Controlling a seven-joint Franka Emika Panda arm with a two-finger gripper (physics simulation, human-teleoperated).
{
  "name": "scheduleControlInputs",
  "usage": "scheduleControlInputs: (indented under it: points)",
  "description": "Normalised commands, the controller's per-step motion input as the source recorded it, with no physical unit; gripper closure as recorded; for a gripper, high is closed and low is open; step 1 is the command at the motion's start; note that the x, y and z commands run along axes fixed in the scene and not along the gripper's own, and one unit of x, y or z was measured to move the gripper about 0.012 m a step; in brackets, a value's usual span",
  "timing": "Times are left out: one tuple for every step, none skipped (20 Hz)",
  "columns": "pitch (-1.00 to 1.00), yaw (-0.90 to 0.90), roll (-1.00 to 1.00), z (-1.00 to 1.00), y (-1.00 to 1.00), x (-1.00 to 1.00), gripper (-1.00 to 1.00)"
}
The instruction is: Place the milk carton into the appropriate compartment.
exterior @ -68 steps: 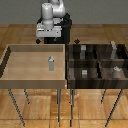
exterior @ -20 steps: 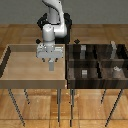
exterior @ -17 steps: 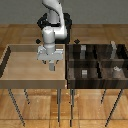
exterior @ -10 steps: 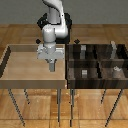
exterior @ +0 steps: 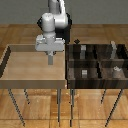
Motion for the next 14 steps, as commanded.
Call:
scheduleControlInputs:
  points:
    - [0.00, 0.00, 0.00, 1.00, 0.00, 0.00, 1.00]
    - [0.00, 0.00, 0.00, 1.00, 0.00, 0.00, 1.00]
    - [0.00, 0.00, 0.00, 1.00, 0.00, 0.00, 1.00]
    - [0.00, 0.00, 0.00, 1.00, 0.00, 0.00, 1.00]
    - [0.00, 0.00, 0.00, 1.00, 0.00, 0.00, 1.00]
    - [0.00, 0.00, 0.00, 1.00, 0.00, 0.00, 1.00]
    - [0.00, 0.00, 0.00, 1.00, 0.00, 0.00, 1.00]
    - [0.00, 0.00, 0.00, 1.00, 0.00, 0.00, 1.00]
    - [0.00, 0.00, 0.00, 1.00, 0.00, 0.00, 1.00]
    - [0.00, 0.00, 0.00, 0.00, 1.00, 0.00, 1.00]
    - [0.00, 0.00, 0.00, 0.00, 0.00, 0.00, 1.00]
    - [0.00, 0.00, 0.00, 0.00, 1.00, 0.00, 1.00]
    - [0.00, 0.00, 0.00, 0.00, 1.00, 0.00, 1.00]
    - [0.00, 0.00, 0.00, 0.00, 1.00, 0.00, 1.00]
